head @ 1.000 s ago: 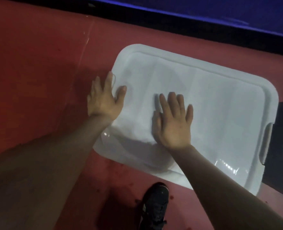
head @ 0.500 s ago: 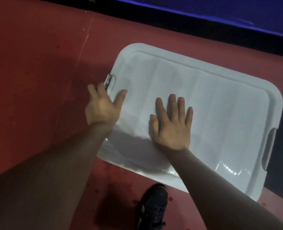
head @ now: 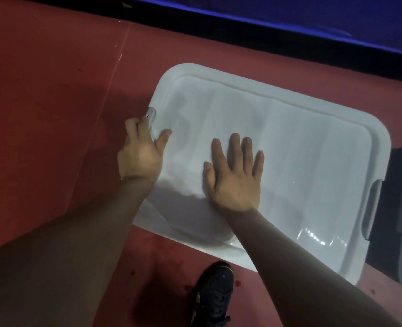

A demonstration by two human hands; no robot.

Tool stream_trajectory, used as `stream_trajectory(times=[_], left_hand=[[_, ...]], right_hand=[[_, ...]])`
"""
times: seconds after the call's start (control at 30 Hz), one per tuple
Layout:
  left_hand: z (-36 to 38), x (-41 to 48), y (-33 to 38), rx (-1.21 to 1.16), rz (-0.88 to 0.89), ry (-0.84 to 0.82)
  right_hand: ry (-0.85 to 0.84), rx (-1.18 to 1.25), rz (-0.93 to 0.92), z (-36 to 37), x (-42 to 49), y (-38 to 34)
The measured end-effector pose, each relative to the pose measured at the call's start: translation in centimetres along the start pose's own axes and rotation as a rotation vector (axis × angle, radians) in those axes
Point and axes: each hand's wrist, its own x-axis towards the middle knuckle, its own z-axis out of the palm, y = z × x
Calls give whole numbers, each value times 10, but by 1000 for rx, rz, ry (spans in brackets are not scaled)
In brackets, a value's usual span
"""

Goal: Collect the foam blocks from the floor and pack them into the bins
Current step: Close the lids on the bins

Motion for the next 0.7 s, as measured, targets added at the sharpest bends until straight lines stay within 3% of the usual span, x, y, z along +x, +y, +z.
stream_trajectory(times=[0.1,0.27,0.5,0.6,0.7], left_hand=[[-2,2,3,45,16,22],[-8,-12,43,14,318,3],[12,-72,166,-74,572,-173],[22,-99,199,10,590,-276],[33,-123,201,118,591,-337]], right_hand=[[-8,31,-4,-6,1,1],[92,79,-46,-32,-13,39],[181,-60,306,-69,-67,156],[108,44,564,-77,-95,189],[-37,275,674,-79,-112,198]])
